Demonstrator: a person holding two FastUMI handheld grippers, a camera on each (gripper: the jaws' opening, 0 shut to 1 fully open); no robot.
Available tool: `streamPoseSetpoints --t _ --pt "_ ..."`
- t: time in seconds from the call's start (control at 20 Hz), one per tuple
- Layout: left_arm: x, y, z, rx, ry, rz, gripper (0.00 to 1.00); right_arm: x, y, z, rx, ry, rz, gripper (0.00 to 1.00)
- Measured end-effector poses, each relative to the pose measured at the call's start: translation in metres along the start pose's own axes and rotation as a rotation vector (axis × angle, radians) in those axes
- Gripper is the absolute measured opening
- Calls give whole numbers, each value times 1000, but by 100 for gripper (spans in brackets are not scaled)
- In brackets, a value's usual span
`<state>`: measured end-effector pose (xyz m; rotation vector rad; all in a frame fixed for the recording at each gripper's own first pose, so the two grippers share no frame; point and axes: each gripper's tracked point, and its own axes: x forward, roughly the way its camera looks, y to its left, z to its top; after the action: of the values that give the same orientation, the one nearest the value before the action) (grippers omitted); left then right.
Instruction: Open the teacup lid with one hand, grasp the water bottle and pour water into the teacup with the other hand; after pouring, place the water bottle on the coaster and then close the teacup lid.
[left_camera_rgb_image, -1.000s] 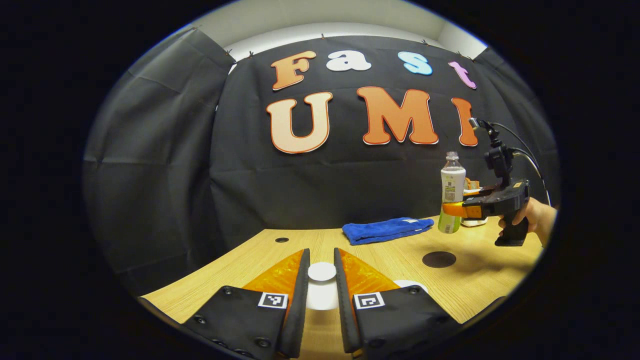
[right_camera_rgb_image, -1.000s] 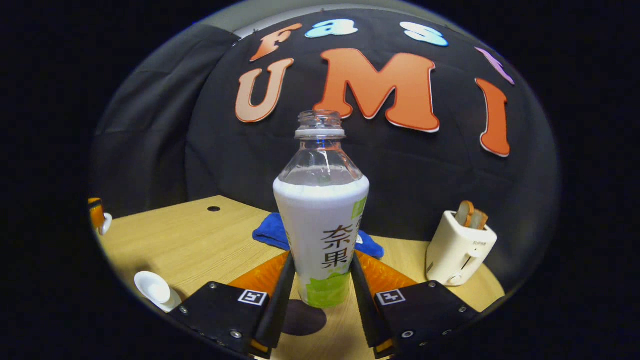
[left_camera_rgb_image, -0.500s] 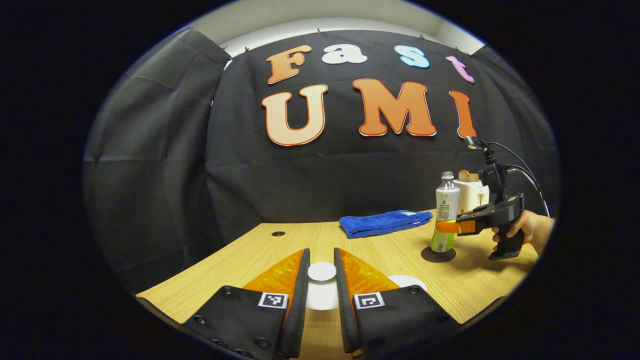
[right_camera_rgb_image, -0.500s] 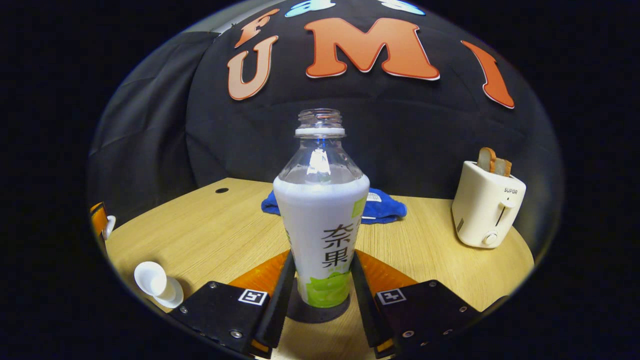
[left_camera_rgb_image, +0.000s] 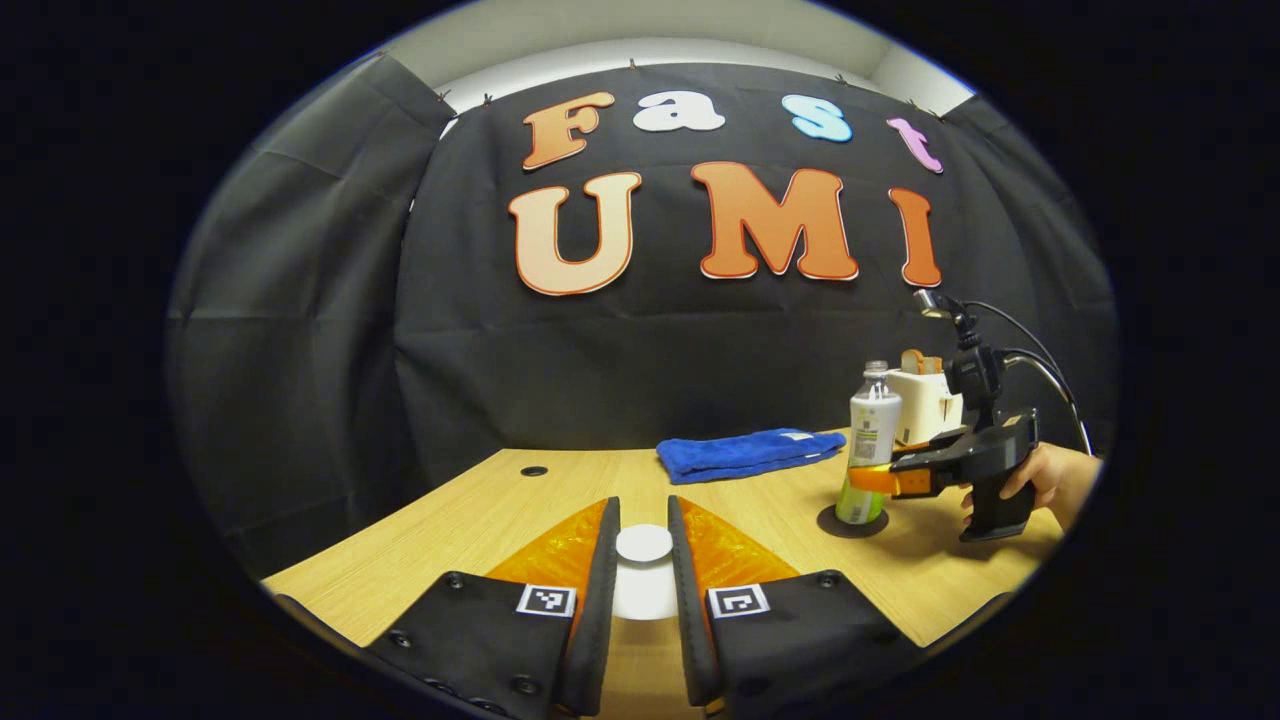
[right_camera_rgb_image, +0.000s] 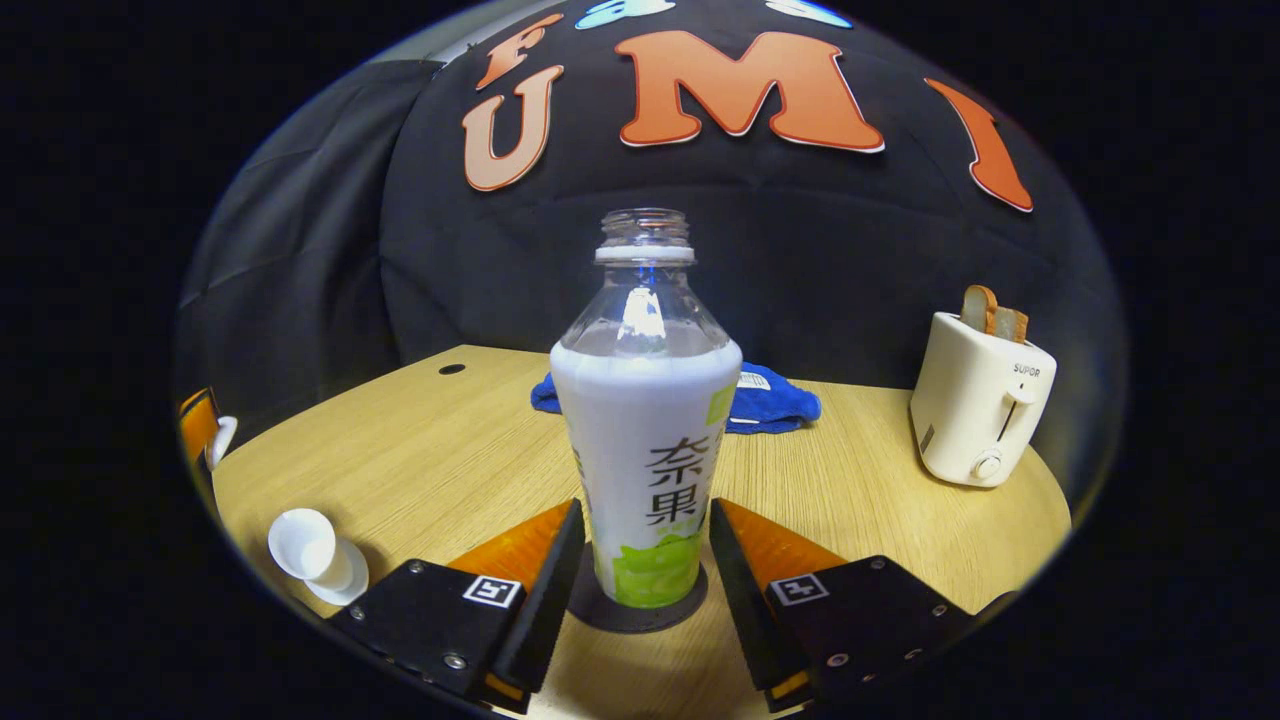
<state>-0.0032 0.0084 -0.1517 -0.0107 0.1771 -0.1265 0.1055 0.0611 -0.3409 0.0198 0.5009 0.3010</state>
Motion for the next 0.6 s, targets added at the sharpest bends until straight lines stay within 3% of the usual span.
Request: streamPoseSetpoints --t 0.3,0.6 --pt "21 -39 -19 -52 20 -78 34 -29 -6 7 -34 -57 -4 85" --pt "32 -69 -58 -4 106 -125 34 -62 -10 13 -5 -98 14 87"
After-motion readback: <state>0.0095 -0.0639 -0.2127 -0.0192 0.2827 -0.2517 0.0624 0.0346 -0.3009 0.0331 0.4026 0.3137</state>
